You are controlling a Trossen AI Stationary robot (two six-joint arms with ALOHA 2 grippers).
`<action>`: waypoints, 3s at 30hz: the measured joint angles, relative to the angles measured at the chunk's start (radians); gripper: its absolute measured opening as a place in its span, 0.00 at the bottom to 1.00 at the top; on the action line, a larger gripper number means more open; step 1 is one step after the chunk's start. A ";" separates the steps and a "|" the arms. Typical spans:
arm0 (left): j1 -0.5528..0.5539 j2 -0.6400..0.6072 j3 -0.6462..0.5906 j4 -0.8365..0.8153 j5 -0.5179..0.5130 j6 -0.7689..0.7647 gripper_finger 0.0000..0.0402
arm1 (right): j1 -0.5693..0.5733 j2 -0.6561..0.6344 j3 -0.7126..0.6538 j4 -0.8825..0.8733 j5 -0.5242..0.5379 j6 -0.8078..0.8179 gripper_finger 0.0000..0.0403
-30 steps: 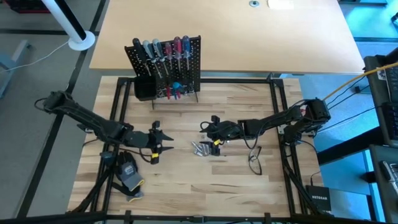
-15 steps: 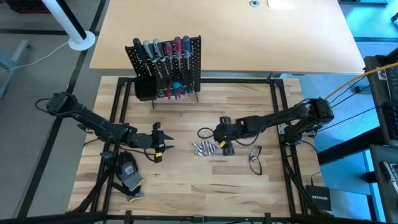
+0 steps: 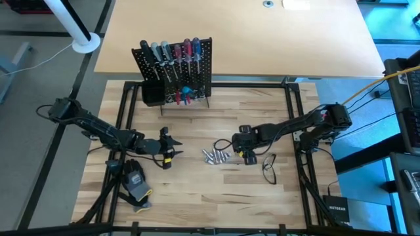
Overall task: Hang tools onto peg board
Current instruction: Put the socket into the black bin on the peg board
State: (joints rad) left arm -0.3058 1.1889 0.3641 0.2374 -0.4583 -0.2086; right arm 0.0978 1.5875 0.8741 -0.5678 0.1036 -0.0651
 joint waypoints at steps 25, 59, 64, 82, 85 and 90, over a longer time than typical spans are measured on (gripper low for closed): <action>0.010 0.000 0.000 0.034 -0.027 0.051 0.38 | 0.000 0.000 -0.119 0.197 0.009 -0.153 0.48; -0.026 -0.004 0.000 -0.014 -0.025 -0.052 0.38 | -0.007 0.022 0.172 0.245 0.063 -0.208 0.16; -0.072 -0.034 0.000 -0.095 -0.024 -0.135 0.38 | -0.054 0.020 0.265 0.501 0.062 -0.224 0.16; -0.094 -0.055 0.000 -0.144 -0.043 -0.159 0.38 | -0.210 0.430 0.700 1.047 0.016 -0.220 0.16; -0.094 -0.055 0.000 -0.144 -0.056 -0.159 0.38 | -0.226 0.512 0.823 1.034 0.017 -0.220 0.16; -0.094 -0.055 0.000 -0.142 -0.065 -0.157 0.38 | -0.257 0.621 0.979 1.024 0.016 -0.220 0.16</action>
State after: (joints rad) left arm -0.3996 1.1343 0.3637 0.0953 -0.5236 -0.3652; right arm -0.1589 2.2083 1.8534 0.4559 0.1196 -0.2854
